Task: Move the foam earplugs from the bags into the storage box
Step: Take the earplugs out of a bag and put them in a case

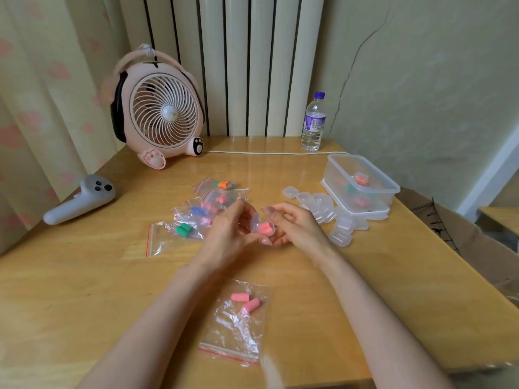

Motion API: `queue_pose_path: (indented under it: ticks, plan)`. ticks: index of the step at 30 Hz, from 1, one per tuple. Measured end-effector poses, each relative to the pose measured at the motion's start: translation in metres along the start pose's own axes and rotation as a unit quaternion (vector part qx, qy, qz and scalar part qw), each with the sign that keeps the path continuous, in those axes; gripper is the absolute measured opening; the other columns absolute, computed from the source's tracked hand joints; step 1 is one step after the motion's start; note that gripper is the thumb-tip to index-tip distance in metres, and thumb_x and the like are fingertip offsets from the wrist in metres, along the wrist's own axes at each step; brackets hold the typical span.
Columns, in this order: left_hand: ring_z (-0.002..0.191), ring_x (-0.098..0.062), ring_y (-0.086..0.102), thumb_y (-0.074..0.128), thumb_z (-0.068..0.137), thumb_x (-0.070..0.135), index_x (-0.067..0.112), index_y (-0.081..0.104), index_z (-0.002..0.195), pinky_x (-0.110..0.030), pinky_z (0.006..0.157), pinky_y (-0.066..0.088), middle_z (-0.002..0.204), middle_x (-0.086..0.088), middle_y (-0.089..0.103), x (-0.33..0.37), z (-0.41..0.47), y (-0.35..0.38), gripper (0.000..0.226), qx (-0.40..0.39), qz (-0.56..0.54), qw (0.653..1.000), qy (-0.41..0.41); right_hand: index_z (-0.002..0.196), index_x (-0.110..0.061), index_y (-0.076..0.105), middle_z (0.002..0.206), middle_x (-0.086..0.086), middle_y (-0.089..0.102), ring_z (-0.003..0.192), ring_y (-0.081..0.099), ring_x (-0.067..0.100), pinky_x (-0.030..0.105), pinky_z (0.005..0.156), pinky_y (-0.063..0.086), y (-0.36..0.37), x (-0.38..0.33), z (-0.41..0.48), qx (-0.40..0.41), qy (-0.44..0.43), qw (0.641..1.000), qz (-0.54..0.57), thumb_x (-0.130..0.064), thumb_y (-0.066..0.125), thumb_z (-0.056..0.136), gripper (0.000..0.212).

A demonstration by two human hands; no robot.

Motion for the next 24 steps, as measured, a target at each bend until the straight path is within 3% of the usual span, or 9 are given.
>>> queue_pose_path:
  ticks: [4,7,9,12,14,19,24]
  plan:
    - [0.074,-0.010,0.052,0.079,0.055,0.046,0.012,0.057,0.092,-0.022,0.065,0.048,0.089,0.002,0.052,0.002,-0.001,0.004,0.054,-0.017,0.044,0.997,0.061,0.112,-0.008,0.059,0.084,0.012,0.067,0.065,0.064,0.014,0.021,0.057,0.051,0.007,0.001,-0.001,-0.021,0.006,0.999,0.035,-0.007,0.068,0.083,0.030]
    - [0.080,-0.005,0.052,0.074,0.062,0.046,0.012,0.059,0.101,-0.010,0.068,0.044,0.099,0.005,0.051,0.003,-0.001,0.003,0.054,-0.010,0.059,0.997,0.051,0.112,-0.009,0.059,0.081,0.013,0.065,0.063,0.064,0.015,0.023,0.058,0.053,0.000,0.000,0.001,0.003,-0.003,0.998,0.059,0.004,0.064,0.082,0.033]
    - [0.078,-0.003,0.053,0.071,0.073,0.039,0.013,0.059,0.100,-0.010,0.067,0.042,0.099,0.005,0.054,0.002,-0.001,-0.003,0.039,0.028,0.086,0.995,0.046,0.110,-0.010,0.060,0.076,0.012,0.065,0.063,0.066,0.017,0.025,0.059,0.055,-0.006,-0.001,0.001,0.023,-0.017,0.997,0.071,0.005,0.065,0.081,0.033]
    - [0.078,-0.013,0.056,0.067,0.084,0.024,0.013,0.058,0.094,-0.028,0.068,0.047,0.089,0.005,0.058,-0.001,-0.001,-0.016,0.018,0.099,0.154,0.983,0.017,0.105,-0.009,0.061,0.072,0.011,0.064,0.061,0.068,0.022,0.023,0.057,0.054,-0.014,-0.001,0.001,0.047,-0.027,0.996,0.075,0.007,0.063,0.081,0.029]
    - [0.084,-0.019,0.056,0.067,0.083,0.025,0.013,0.057,0.092,-0.036,0.068,0.047,0.086,0.005,0.060,-0.007,-0.002,-0.021,0.018,0.111,0.205,0.972,-0.007,0.102,-0.012,0.062,0.073,0.011,0.063,0.062,0.067,0.021,0.022,0.057,0.053,-0.015,0.000,0.002,0.048,-0.025,0.997,0.058,0.006,0.064,0.081,0.028]
    - [0.106,-0.028,0.048,0.073,0.068,0.053,0.011,0.058,0.096,-0.038,0.083,0.044,0.110,-0.007,0.053,-0.035,-0.004,-0.009,0.052,-0.035,0.338,0.931,-0.135,0.093,-0.016,0.063,0.077,0.003,0.064,0.059,0.057,0.011,0.017,0.049,0.042,-0.025,0.008,0.008,0.103,-0.012,0.995,0.001,-0.001,0.063,0.083,0.018]
    - [0.095,-0.031,0.057,0.061,0.084,0.020,0.008,0.061,0.087,-0.038,0.077,0.047,0.108,-0.013,0.055,-0.031,-0.004,-0.010,0.013,-0.007,0.313,0.942,-0.121,0.092,-0.007,0.060,0.069,0.005,0.060,0.046,0.051,0.008,0.017,0.043,0.041,-0.059,0.008,0.012,0.221,-0.006,0.974,0.043,0.001,0.063,0.083,0.012]
Point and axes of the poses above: each hand's wrist, its own z-axis towards the middle knuckle, its own y-axis out of the palm, x = y × z, the point moved 6 cm from there along z, towards the middle knuckle
